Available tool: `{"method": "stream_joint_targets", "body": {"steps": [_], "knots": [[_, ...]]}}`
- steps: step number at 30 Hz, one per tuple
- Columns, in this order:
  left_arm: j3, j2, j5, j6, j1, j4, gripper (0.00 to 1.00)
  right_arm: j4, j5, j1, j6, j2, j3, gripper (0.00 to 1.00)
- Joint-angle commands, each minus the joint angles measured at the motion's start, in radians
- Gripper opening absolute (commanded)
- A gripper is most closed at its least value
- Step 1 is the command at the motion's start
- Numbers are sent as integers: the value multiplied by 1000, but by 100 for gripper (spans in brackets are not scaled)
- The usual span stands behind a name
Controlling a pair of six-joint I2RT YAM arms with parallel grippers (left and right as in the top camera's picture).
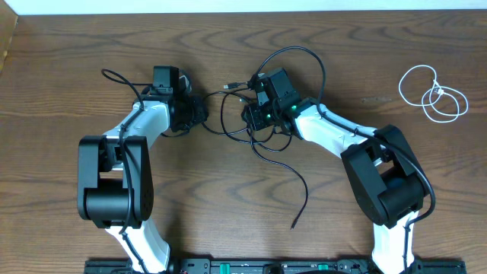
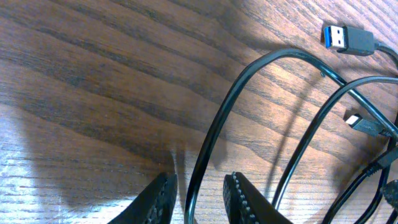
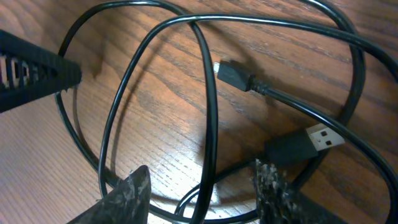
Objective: Untangle cables
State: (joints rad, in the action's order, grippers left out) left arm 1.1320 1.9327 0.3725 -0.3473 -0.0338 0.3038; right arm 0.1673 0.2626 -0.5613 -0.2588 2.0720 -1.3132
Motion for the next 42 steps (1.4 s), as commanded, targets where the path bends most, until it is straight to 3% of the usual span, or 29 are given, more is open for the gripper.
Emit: {"method": "stream_joint_targets", "body": {"steps": [1, 10, 15, 17, 18, 19, 20, 24, 28, 32, 42], "knots": [[-12, 9, -29, -3, 5, 13, 31, 1, -17, -22, -25, 12, -1, 38], [-12, 9, -29, -3, 5, 13, 31, -8, -18, -43, -21, 12, -1, 39], [-12, 9, -29, -3, 5, 13, 31, -11, -18, -43, -21, 12, -1, 35], [-12, 9, -29, -3, 5, 13, 31, -15, -16, -44, -21, 12, -1, 29], [-12, 9, -29, -3, 5, 13, 31, -18, -17, -44, -21, 12, -1, 20], [-12, 9, -29, -2, 5, 13, 31, -19, -18, -43, -21, 12, -1, 2], [-12, 9, -29, -2, 5, 13, 31, -19, -17, -42, -21, 12, -1, 1], [-12, 8, -23, -2, 5, 13, 32, 10, -13, -30, -26, -12, -2, 1], [-11, -1, -14, -2, 5, 22, 44, 24, 4, -20, 2, -112, -2, 1], [-11, -31, -14, -2, 5, 29, 48, 27, -23, -21, 15, -225, -2, 1], [-12, -53, -26, -2, 5, 33, 62, 55, 30, -26, 227, -494, -2, 1]]}}
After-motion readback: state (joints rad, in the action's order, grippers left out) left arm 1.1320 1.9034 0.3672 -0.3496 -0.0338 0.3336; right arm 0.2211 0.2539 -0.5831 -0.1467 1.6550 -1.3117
